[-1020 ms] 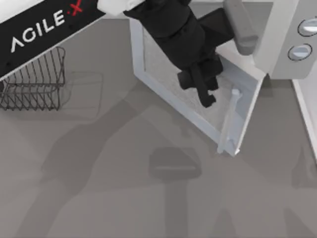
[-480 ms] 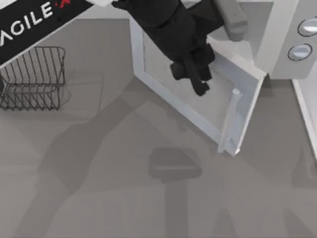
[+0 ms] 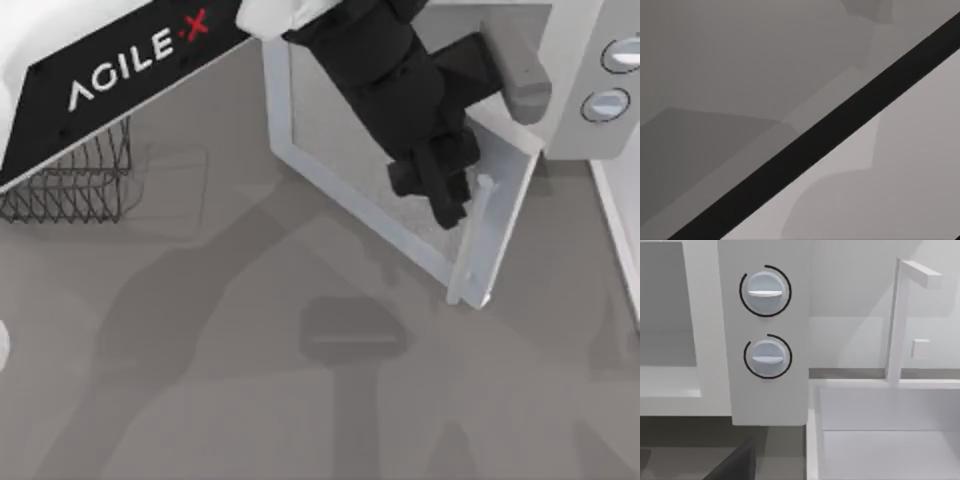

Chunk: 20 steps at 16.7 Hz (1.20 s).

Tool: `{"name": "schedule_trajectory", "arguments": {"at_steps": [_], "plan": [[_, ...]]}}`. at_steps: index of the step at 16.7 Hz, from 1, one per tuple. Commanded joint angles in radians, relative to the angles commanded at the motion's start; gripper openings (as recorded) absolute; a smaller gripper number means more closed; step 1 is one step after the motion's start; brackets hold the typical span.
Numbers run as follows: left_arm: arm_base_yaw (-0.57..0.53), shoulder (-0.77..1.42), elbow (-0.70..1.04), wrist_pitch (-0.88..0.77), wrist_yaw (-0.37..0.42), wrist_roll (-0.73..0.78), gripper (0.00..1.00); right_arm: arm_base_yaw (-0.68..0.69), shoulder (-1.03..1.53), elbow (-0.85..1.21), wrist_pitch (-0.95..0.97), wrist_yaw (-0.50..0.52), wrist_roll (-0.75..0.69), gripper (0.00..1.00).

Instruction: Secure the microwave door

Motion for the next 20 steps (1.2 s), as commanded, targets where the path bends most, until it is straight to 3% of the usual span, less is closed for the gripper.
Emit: {"name": "schedule_trajectory", "arguments": {"at_steps": [5, 15, 20], "plan": [[0.039, -0.016, 0.044, 0.022, -0.056, -0.029, 0.00, 0.000, 0.000, 0.000, 0.000, 0.000, 0.000, 1.00], [-0.050, -0.123, 0.062, -0.084, -0.001, 0.036, 0.00, 0.000, 0.000, 0.000, 0.000, 0.000, 0.000, 1.00], [-0.045, -0.034, 0.128, -0.082, -0.034, -0.025, 0.00, 0.000, 0.000, 0.000, 0.000, 0.000, 0.000, 1.00]]}}
